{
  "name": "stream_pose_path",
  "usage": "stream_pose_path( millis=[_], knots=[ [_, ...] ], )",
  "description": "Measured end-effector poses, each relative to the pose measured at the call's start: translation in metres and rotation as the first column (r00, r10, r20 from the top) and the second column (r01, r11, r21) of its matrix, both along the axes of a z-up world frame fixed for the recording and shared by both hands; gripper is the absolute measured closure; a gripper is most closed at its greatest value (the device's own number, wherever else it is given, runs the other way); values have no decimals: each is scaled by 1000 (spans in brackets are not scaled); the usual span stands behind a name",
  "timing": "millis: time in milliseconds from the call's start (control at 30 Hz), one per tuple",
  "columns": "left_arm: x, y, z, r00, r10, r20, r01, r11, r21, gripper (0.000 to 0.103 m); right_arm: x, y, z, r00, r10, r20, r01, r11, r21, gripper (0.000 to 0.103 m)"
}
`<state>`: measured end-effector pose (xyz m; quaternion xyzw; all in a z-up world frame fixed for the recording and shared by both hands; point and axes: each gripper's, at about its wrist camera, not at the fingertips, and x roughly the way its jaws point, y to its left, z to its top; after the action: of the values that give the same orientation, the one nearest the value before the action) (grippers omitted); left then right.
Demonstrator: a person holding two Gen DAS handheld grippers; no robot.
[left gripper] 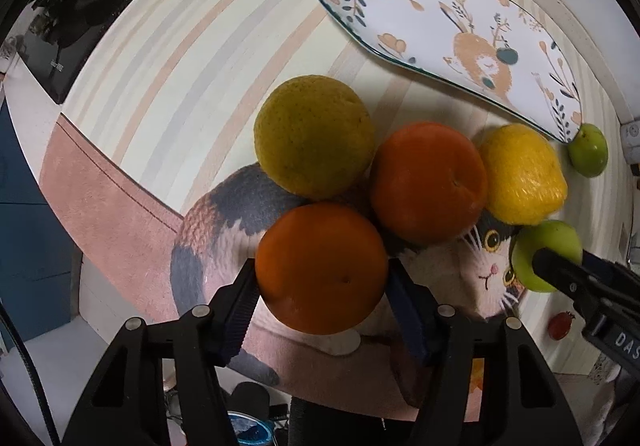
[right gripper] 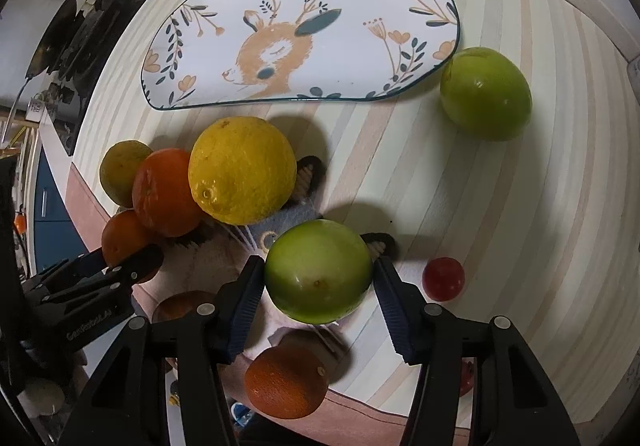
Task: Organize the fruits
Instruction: 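Carry both fruits over the deer plate and open both grippers to release them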
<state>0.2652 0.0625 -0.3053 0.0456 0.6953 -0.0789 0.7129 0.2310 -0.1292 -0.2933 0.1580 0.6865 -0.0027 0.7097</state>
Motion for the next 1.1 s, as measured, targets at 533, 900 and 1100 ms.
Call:
stream_pose_path(
  millis=[533, 900, 1100],
  knots=[
    [69, -39, 121, 978, -97, 184, 116, 989, -95, 43, 66, -54, 68, 986, -33, 163, 35, 999, -8, 45],
    [190, -80, 21, 995, -90, -40, 86, 993, -87, 43, 181, -61, 20, 996, -18, 89, 25, 996, -82, 45],
    [204, -83, 6, 993, -102, -63, 98, 992, -74, 43, 204, -57, 9, 998, 6, 64, 2, 993, -119, 44]
  ],
)
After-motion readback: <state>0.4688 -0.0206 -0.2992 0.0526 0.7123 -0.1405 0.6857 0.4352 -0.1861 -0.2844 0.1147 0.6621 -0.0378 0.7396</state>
